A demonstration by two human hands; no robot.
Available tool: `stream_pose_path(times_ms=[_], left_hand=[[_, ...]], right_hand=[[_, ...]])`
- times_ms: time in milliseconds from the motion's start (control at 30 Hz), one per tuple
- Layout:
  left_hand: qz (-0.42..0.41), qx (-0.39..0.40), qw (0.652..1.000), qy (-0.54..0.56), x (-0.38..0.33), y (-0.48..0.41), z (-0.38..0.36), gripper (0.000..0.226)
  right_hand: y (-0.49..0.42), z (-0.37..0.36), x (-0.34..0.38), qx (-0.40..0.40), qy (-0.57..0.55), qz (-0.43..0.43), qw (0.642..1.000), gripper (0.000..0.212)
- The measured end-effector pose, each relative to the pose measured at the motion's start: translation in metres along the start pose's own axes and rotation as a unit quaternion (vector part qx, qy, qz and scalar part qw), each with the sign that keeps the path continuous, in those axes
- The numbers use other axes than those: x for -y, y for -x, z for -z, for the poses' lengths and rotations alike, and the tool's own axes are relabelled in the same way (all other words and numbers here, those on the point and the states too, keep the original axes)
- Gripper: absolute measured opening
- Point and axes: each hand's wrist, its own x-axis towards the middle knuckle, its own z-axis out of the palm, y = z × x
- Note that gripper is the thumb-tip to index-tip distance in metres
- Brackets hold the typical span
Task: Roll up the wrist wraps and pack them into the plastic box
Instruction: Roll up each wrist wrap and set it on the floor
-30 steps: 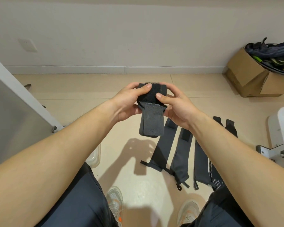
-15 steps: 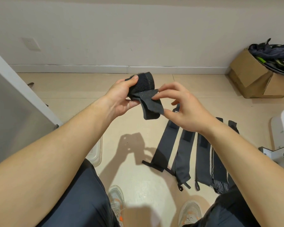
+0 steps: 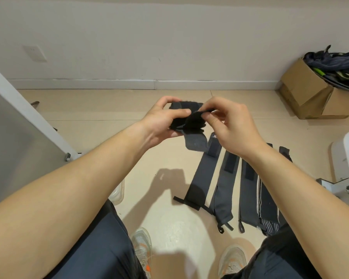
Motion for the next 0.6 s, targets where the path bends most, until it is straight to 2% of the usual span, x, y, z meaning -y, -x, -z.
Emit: stream_pose_path(times_ms=[200,333,467,600], left_hand=[[-0.041,0.045,0.998,-0.018,0.002,0.006,-0.017,0.032],[-0.082,0.027,0.993,-0.074,-0.002,0.014,-0.028,0.026],[-0.097,0.036,0.992,-0.077,-0.003,0.018,-0.03,0.007],[-0.162,0.058,0.977,-0.125,0.003,0.02,-0.028,0.023]], right_hand=[[-0.004,0.003,-0.002,-0.097,-0.021,-0.049,0.994,0.009],[-0.008,0.004,0.0,-0.144,-0.003,-0.073,0.987,0.021],[-0.011,0.007,0.002,-0.168,0.015,-0.088,0.982,0.031],[-0.011,0.01,0.0,-0.187,0.006,-0.099,0.977,0.026]])
